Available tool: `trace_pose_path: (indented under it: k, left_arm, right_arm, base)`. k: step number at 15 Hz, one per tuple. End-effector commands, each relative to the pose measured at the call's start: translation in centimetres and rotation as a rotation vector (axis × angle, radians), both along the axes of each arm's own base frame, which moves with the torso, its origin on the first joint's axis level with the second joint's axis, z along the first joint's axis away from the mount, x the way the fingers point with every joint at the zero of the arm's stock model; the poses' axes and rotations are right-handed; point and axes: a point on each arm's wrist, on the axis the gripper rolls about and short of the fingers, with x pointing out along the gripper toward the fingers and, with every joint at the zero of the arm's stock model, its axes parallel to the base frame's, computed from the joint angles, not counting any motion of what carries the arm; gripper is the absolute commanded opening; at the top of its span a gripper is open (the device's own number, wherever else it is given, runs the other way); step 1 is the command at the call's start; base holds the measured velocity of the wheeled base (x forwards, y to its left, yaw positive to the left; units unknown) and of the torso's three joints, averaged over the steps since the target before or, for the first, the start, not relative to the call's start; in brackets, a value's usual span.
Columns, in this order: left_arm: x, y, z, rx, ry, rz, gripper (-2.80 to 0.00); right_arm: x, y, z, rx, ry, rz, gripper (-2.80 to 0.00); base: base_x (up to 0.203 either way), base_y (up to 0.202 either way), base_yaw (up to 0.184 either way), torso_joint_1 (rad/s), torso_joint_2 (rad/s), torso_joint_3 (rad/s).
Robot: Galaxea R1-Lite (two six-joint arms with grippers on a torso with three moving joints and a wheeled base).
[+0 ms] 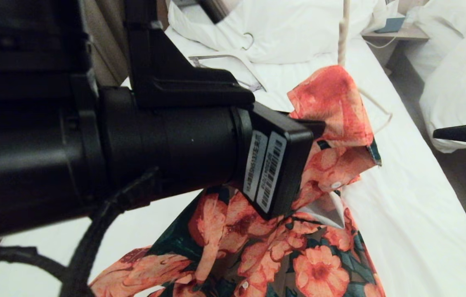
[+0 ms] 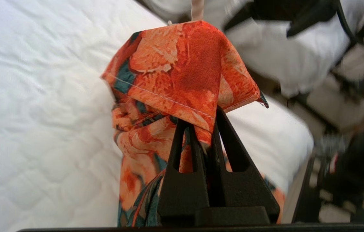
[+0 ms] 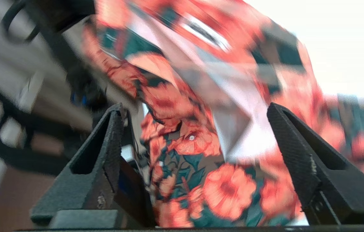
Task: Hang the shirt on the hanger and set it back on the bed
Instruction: Hook the other side of the shirt onto the hanger
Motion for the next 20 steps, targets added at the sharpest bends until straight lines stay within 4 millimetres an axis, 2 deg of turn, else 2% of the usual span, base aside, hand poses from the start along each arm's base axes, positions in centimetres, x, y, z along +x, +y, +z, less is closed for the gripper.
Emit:
trace_pose_path:
  k: [1,3,5,6,8,10,14,17,20]
  left_arm:
    - [-0.3,0.7,1.2,-0.062,0.002,0.028,-2.80]
    - [-1.3,1.5,1.9,-0.108,0.022,0.012,-2.80]
    - [-1.8,2.2,2.2,-0.138,0.039,0.007,-2.80]
    - [-1.9,2.4,2.3,-0.143,0.045,0.007,-2.80]
    - [-2.2,3.1,2.1,-0.146,0.048,0.006,-2.80]
    - [-2.4,3.6,2.2,-0.155,0.047,0.005,-2.80]
    - [-2.4,3.8,2.0,-0.184,0.101,0.016,-2.80]
    - [-2.1,3.6,1.7,-0.203,0.112,0.022,-2.80]
    - [-1.1,3.6,1.3,-0.251,0.098,0.057,-2.80]
  right_arm:
    - [-1.8,-1.0,0.7,0.016,0.018,-0.072,0.00]
    - [-3.2,-1.3,0.3,0.036,0.070,-0.120,0.00]
    - [-3.8,-1.5,0.1,0.033,0.085,-0.160,0.00]
    - [-4.5,-1.3,0.2,0.026,0.108,-0.192,-2.80]
    - [-5.6,-0.9,0.4,0.052,0.261,-0.264,-2.80]
    - [-4.8,-0.6,0.4,0.077,0.433,-0.332,-2.80]
    - [-0.7,1.9,-1.3,-0.028,0.640,-0.434,-2.80]
    - [2.3,3.8,-2.6,-0.090,0.645,-0.421,-2.80]
    - [4.5,4.5,-3.7,-0.102,0.647,-0.403,-2.80]
  base:
    - [0.000,0.000,0.000,0.000,0.00,0.000]
    - [0.000,0.000,0.000,0.000,0.00,0.000]
    - [0.000,0.000,0.000,0.000,0.00,0.000]
    - [0.000,0.000,0.000,0.000,0.00,0.000]
    - [0.000,0.000,0.000,0.000,0.00,0.000]
    - [0.000,0.000,0.000,0.000,0.00,0.000]
    - [0.000,0.000,0.000,0.000,0.00,0.000]
    - [0.000,0.000,0.000,0.000,0.00,0.000]
    - [0.000,0.000,0.000,0.000,0.00,0.000]
